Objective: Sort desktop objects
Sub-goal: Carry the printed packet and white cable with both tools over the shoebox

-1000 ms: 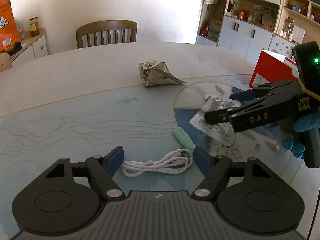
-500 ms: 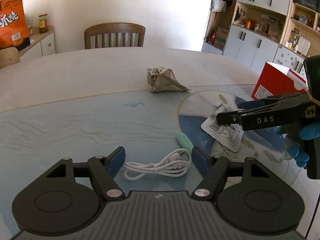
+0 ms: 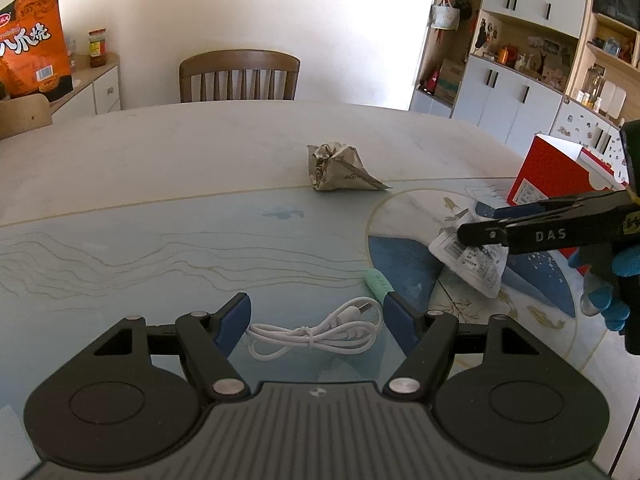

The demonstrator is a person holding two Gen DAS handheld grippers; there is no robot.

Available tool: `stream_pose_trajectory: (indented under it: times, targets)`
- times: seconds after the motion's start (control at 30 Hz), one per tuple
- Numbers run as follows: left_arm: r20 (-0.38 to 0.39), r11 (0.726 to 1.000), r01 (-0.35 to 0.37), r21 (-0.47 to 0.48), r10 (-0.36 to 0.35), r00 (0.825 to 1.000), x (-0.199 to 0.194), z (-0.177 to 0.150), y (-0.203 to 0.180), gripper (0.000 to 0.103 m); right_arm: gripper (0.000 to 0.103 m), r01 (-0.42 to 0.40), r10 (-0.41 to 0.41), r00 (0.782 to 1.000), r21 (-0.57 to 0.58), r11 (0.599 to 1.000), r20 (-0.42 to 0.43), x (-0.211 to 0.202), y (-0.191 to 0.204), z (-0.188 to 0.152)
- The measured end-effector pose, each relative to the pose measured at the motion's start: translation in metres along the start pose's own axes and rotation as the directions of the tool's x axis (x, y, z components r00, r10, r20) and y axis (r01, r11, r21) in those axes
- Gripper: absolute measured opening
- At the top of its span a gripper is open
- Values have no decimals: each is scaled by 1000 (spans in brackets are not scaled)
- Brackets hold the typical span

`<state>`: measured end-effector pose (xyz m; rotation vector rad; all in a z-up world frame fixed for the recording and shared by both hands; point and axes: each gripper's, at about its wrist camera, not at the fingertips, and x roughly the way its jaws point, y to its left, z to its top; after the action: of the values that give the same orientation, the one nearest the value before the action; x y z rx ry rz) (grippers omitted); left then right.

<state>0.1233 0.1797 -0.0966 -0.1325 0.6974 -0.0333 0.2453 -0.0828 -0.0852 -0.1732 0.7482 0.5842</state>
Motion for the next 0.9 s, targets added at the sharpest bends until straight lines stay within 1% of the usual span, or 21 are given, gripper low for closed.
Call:
stream_pose_trajectory:
  times: [0.33,0.9]
  targets:
    - [12,1000,2,4,-2,1000,-8,5,-6,72,74,5,-6,1000,26,1000,27,-23,-5,6]
    - [56,999,25,21,-26,998,-32,21,-32,72,74,0,-5,995,52,999,95,-85,-11,17]
